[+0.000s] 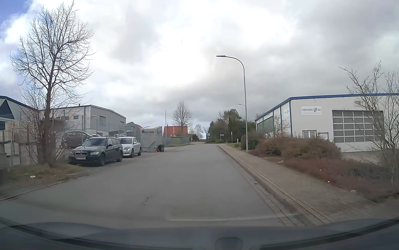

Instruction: Follow the waypoints while adhering to traffic rules and regulations

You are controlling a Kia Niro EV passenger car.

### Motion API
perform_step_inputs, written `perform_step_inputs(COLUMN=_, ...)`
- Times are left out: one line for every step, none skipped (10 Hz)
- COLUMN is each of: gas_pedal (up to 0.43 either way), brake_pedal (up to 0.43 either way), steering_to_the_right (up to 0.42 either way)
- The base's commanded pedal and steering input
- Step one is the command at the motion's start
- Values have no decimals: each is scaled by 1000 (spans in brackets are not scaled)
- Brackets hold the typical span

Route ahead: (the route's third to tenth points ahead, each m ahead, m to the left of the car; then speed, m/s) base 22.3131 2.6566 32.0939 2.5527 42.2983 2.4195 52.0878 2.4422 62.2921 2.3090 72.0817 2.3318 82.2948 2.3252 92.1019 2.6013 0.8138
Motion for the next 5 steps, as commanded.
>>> perform_step_inputs(gas_pedal=0, brake_pedal=0, steering_to_the_right=-6)
perform_step_inputs(gas_pedal=0, brake_pedal=0, steering_to_the_right=-7)
perform_step_inputs(gas_pedal=0, brake_pedal=0, steering_to_the_right=-6)
perform_step_inputs(gas_pedal=0, brake_pedal=0, steering_to_the_right=-6)
perform_step_inputs(gas_pedal=0, brake_pedal=0, steering_to_the_right=-7)
